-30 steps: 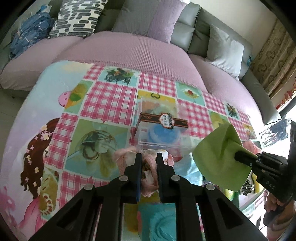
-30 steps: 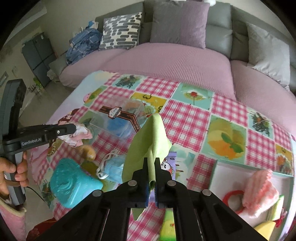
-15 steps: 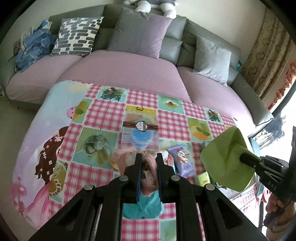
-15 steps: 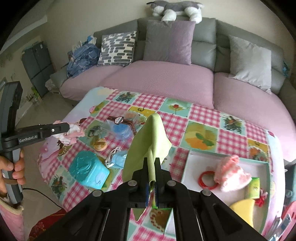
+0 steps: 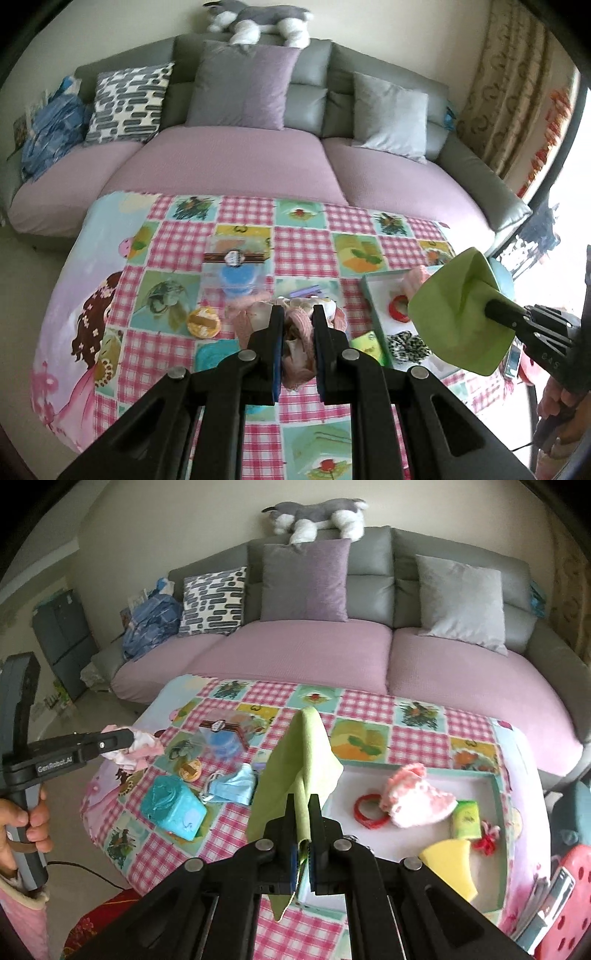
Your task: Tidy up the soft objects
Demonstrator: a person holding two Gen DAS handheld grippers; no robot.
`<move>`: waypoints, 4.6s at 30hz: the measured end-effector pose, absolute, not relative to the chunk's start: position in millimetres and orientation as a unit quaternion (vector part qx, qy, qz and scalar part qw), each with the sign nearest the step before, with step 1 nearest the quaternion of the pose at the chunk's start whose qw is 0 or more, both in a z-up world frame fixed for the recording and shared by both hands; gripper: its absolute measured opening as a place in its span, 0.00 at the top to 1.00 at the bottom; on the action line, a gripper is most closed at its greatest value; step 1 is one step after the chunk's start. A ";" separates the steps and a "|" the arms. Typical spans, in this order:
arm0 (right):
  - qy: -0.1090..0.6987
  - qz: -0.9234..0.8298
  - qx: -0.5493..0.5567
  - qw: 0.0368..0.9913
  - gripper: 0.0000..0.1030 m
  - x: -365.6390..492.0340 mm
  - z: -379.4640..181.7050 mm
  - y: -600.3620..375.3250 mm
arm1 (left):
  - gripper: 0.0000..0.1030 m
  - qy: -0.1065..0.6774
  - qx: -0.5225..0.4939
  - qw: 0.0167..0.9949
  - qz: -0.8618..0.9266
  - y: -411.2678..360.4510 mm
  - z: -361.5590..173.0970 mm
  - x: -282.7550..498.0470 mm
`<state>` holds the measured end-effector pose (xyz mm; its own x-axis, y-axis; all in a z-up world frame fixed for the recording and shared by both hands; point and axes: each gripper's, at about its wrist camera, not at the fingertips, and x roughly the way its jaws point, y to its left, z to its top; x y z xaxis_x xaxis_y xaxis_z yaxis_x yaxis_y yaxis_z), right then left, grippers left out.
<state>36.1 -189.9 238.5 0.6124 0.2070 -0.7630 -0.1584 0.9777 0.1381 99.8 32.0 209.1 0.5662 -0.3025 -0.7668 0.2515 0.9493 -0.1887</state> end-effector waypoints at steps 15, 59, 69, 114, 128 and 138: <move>0.439 0.056 0.068 0.894 0.96 13.7 223.5 -263.1 | 0.86 0.416 0.014 0.882 -0.220 -57.5 207.9 90.0; 0.541 0.013 0.089 0.836 0.96 91.2 76.8 -336.5 | 0.86 0.465 0.056 0.841 -0.270 -196.7 51.1 180.1; 0.538 0.017 0.077 0.839 0.96 103.7 73.3 -331.0 | 0.85 0.475 0.061 0.837 -0.266 -196.8 41.1 190.9; 0.520 -0.020 0.072 0.851 0.00 19.0 97.2 -285.6 | 0.12 0.502 0.059 0.854 -0.121 -98.9 50.2 126.4; 0.526 -0.030 0.075 0.847 0.00 -7.9 118.1 -254.9 | 0.12 0.498 0.048 0.857 -0.121 -65.3 77.7 102.8; 0.513 -0.026 0.058 0.856 0.00 -19.9 147.9 -222.4 | 0.12 0.480 0.036 0.869 -0.116 -29.8 104.9 82.6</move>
